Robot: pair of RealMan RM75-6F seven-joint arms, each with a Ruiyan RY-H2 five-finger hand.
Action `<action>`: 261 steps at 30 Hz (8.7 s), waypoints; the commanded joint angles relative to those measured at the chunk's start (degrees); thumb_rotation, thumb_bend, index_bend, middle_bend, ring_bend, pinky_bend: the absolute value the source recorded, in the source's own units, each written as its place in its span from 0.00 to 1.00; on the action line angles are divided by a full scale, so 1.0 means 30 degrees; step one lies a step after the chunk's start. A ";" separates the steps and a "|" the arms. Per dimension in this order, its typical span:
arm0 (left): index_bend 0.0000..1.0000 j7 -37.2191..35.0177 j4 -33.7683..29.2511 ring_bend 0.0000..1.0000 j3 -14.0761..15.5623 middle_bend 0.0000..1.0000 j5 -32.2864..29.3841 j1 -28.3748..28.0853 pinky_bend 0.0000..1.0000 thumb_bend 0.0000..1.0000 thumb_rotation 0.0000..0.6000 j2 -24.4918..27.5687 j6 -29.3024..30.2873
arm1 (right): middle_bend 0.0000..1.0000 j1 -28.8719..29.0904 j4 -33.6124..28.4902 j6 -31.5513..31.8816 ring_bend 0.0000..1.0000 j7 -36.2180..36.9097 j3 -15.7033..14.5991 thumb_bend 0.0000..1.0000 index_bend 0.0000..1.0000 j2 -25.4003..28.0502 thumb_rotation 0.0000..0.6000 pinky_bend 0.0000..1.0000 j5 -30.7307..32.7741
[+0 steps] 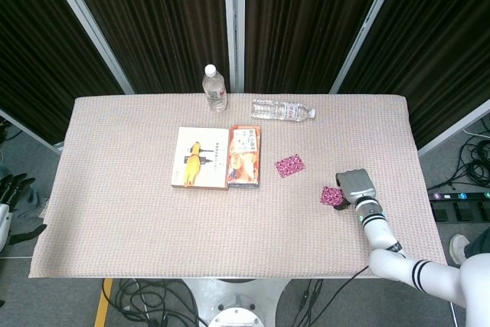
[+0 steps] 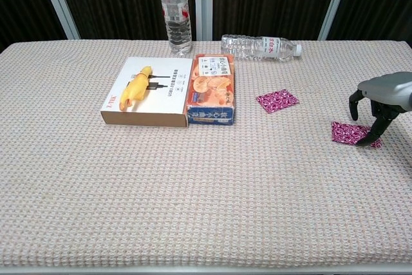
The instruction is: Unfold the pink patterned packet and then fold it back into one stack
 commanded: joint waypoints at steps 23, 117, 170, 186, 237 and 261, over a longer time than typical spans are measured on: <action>0.21 0.0100 -0.0203 0.09 0.0046 0.22 0.0049 0.0037 0.27 0.00 1.00 0.0125 0.0094 | 0.96 0.2113 0.1894 0.0216 0.99 -0.0728 0.1058 0.00 0.39 -0.1098 0.69 0.93 -0.3024; 0.21 -0.0911 0.1136 0.09 -0.0216 0.22 -0.0726 -0.0304 0.27 0.00 1.00 -0.0031 -0.1023 | 0.97 0.6982 1.2776 -0.8689 0.99 0.2693 0.1216 0.00 0.36 -0.6678 0.86 0.93 -0.6008; 0.21 -0.1003 0.1179 0.09 -0.0240 0.22 -0.0580 -0.0393 0.27 0.00 1.00 -0.0137 -0.1042 | 0.98 0.5713 0.6131 -0.5896 1.00 0.2277 0.1335 0.00 0.46 -0.1928 1.00 0.93 -0.4568; 0.21 -0.1092 0.0931 0.09 0.0266 0.22 0.0386 -0.0323 0.27 0.00 1.00 -0.0393 -0.0466 | 0.98 0.3029 -0.3044 0.0118 1.00 -0.0682 -0.1108 0.00 0.47 0.3267 1.00 0.93 -0.1180; 0.21 -0.2699 0.1815 0.09 0.0621 0.22 0.0868 -0.0400 0.27 0.00 1.00 -0.0371 -0.0186 | 0.98 0.0870 -0.4141 0.4283 1.00 -0.4160 -0.0458 0.00 0.47 0.1275 0.95 0.93 0.4319; 0.21 -0.2892 0.1992 0.09 0.0620 0.22 0.0731 -0.0291 0.27 0.00 1.00 -0.0292 -0.0159 | 0.98 0.1067 -0.2385 0.3382 1.00 -0.4746 0.0165 0.00 0.47 -0.0163 0.92 0.93 0.5093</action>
